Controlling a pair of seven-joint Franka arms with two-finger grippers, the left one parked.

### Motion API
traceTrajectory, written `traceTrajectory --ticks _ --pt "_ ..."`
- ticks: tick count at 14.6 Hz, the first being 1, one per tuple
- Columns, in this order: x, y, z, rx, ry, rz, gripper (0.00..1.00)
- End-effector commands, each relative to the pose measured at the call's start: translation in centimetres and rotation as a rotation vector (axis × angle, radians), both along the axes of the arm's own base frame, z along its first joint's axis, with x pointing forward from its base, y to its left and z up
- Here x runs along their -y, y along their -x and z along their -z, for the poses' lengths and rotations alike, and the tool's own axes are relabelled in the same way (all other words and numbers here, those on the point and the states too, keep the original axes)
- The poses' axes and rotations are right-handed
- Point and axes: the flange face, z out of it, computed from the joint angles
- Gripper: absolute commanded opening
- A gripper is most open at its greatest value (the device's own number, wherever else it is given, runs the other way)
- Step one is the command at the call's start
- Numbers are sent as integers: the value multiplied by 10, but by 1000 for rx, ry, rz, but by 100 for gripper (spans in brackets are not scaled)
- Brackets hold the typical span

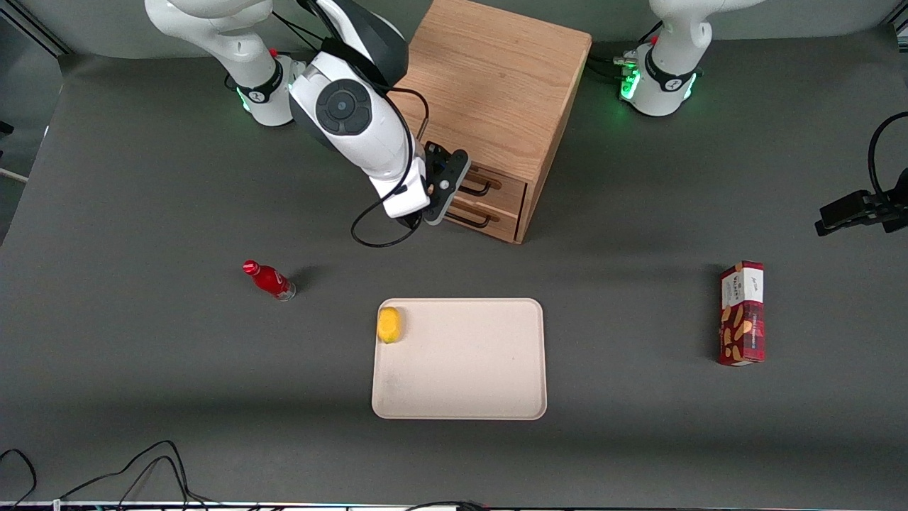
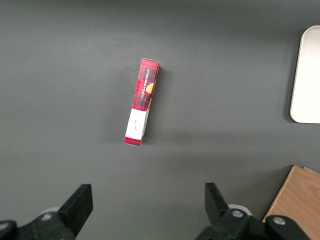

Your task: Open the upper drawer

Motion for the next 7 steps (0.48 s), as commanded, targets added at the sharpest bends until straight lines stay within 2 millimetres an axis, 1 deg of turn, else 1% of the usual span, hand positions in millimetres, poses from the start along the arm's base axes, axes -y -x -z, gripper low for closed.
traceTrajectory --ticks 1,4,7 --pt "-5 3 2 5 -1 21 100" --pt "-5 1 7 2 -2 21 100" --pt "-6 -1 7 15 -10 23 100"
